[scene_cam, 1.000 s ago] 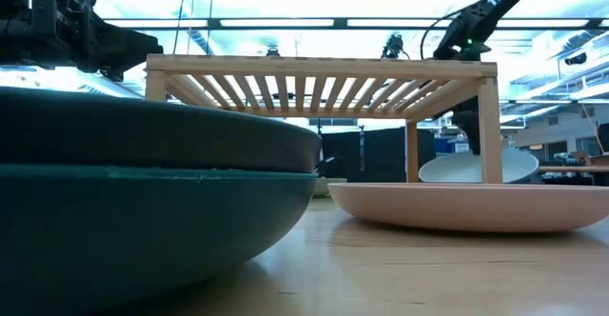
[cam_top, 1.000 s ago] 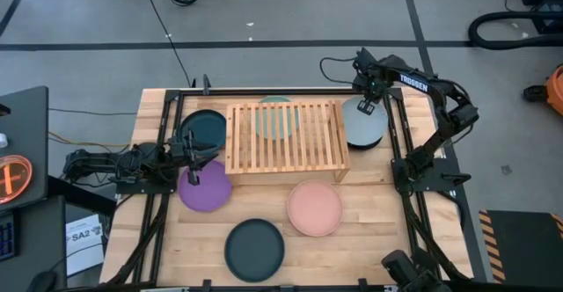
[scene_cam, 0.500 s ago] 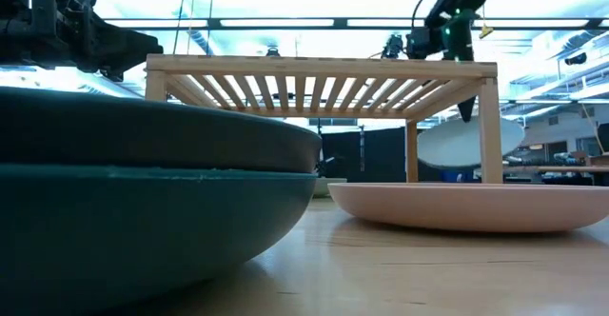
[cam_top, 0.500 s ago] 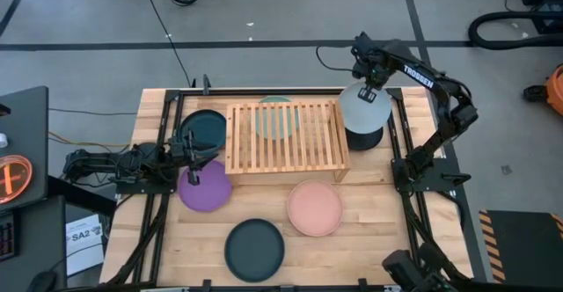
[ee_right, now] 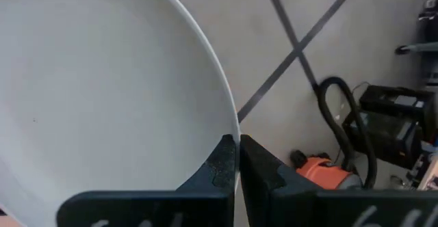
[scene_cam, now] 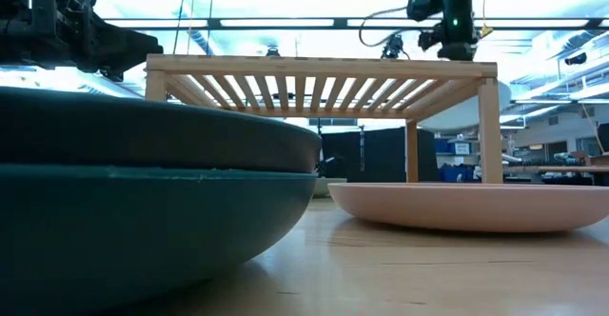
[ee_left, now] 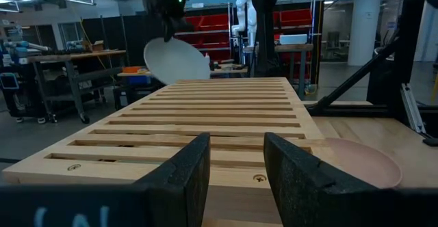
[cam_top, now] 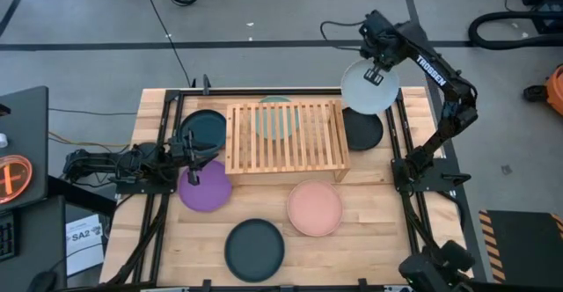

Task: Place and stack plates onto a shelf
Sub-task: Put the light blue plate on the shelf

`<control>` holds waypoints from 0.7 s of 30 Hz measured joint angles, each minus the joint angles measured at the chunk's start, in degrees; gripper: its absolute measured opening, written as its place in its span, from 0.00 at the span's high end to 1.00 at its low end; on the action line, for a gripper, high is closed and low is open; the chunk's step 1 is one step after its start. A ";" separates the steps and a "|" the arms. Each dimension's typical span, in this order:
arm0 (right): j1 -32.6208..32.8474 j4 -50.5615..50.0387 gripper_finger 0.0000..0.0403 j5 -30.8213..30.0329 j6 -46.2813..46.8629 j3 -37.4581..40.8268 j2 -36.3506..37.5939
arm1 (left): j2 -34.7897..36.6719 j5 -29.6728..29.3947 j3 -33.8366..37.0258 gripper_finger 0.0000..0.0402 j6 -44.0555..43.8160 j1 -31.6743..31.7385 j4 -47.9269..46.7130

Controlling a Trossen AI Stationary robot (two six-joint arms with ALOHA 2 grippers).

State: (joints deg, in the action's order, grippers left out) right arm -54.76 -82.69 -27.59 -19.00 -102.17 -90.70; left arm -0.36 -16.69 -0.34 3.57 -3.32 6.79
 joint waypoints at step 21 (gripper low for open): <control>8.90 -2.86 0.97 26.20 3.71 -16.02 0.00 | 0.00 -0.02 0.00 0.64 0.00 -0.03 0.00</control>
State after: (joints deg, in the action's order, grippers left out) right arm -45.86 -85.55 -1.40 -15.29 -118.19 -90.70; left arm -0.36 -16.71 -0.34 3.57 -3.36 6.79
